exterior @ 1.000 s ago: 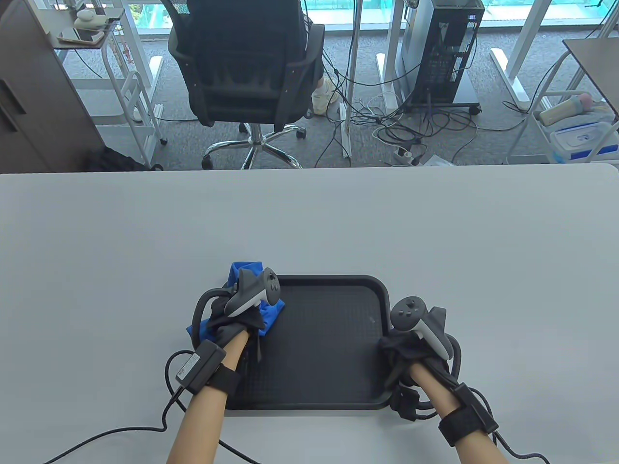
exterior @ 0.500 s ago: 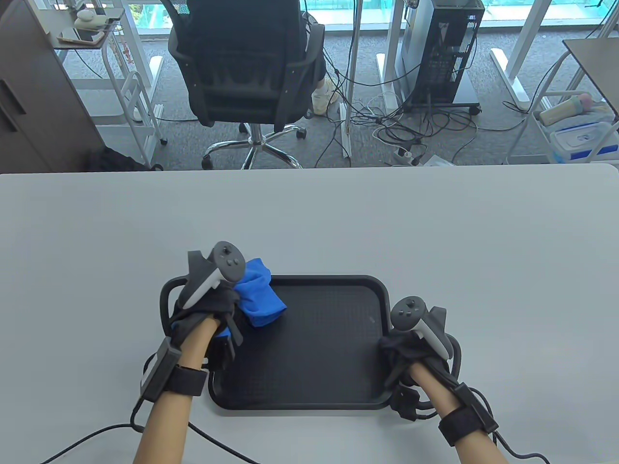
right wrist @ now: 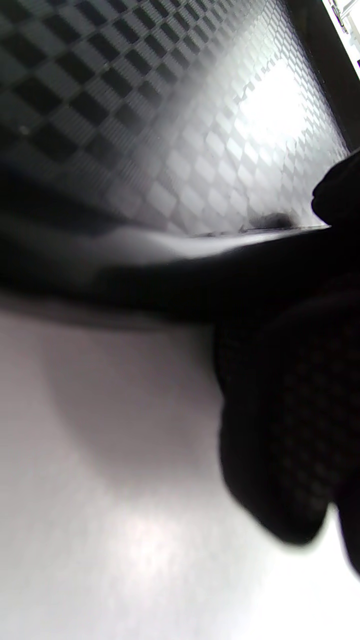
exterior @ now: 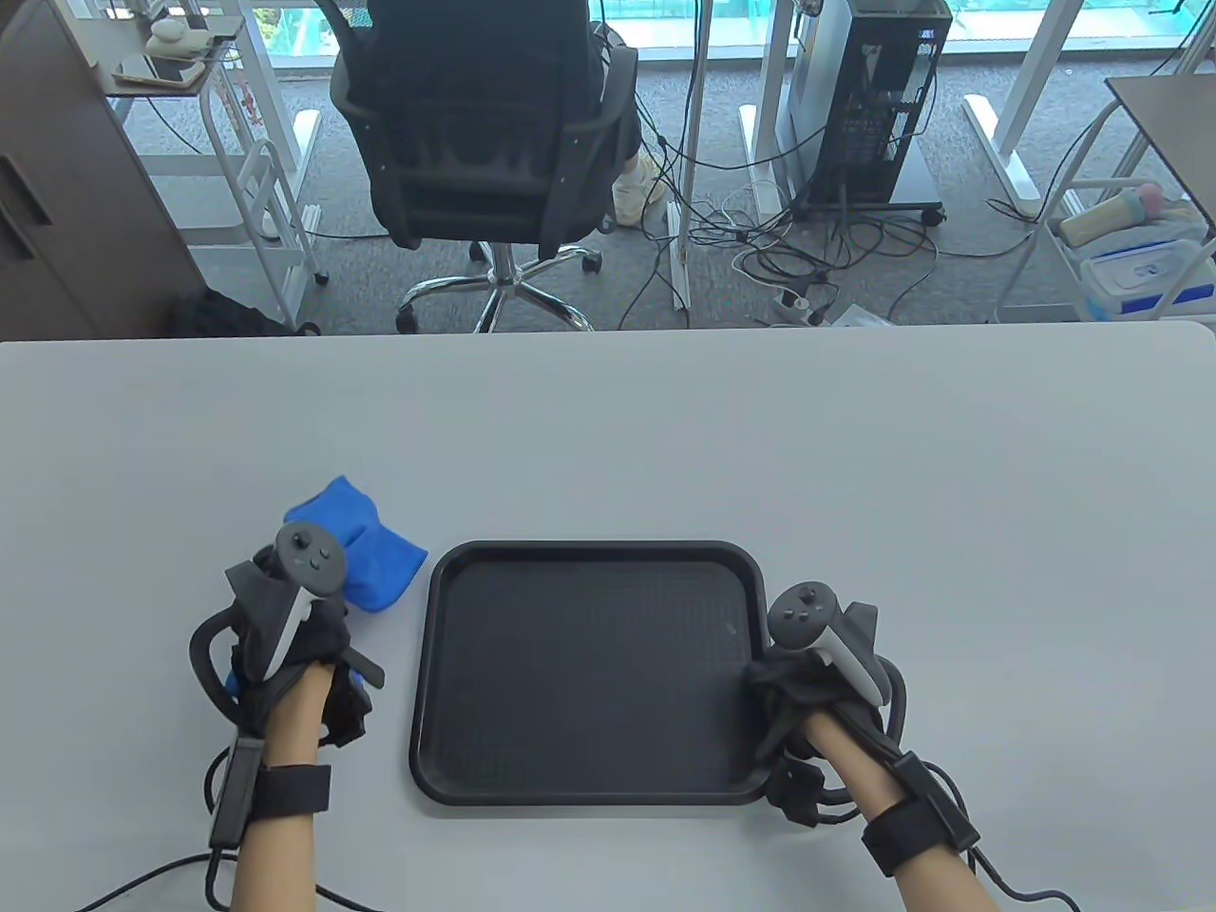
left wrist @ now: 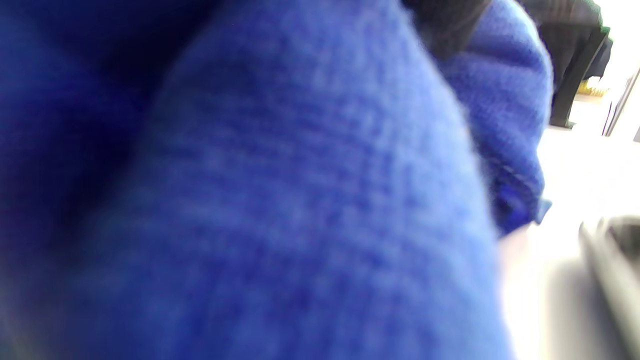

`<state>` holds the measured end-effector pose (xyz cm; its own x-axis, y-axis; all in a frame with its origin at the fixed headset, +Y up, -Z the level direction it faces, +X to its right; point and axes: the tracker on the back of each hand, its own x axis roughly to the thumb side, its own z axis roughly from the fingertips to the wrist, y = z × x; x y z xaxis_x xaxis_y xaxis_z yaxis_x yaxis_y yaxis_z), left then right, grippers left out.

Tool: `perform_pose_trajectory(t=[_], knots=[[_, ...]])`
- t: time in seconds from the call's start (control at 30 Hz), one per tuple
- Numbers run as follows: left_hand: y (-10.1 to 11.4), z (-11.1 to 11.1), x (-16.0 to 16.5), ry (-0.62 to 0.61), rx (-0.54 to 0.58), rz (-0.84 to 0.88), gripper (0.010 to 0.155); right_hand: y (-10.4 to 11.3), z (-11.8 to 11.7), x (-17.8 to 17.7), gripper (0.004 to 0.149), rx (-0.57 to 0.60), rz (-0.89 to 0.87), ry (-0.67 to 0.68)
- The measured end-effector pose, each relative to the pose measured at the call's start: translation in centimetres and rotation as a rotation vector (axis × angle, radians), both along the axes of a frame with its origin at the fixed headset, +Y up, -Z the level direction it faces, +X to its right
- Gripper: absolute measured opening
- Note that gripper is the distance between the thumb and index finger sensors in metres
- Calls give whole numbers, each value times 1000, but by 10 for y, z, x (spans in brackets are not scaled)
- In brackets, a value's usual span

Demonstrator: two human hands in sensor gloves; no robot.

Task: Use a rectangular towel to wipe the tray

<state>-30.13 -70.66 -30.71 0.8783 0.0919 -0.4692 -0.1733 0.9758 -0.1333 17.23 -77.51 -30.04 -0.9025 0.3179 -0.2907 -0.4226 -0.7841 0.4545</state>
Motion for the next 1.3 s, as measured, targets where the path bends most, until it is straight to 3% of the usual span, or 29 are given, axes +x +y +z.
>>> perform_pose_trajectory(t=[0.23,0.47,0.53,0.67,0.73,0.87,0.97,1.13,1.3], knots=[[-25,9,6,-25,-263,11,64,0,0,0,46,7,9,0],[-48,9,15,-5,-468,-8,73,1,1,-1,46,13,21,1],[-47,9,13,-6,-477,30,77,3,0,-2,46,25,39,8],[-25,11,6,1,-371,134,79,18,0,-2,55,80,80,44],[-5,13,2,12,-276,175,80,30,-2,0,56,170,77,39],[40,21,1,-41,34,263,78,66,1,2,60,411,107,53],[59,28,10,-155,241,330,74,91,11,-1,65,554,30,92],[67,37,44,-384,439,337,72,122,35,-31,68,719,-178,211],[59,50,83,-589,438,291,73,126,50,-67,68,779,-226,348]])
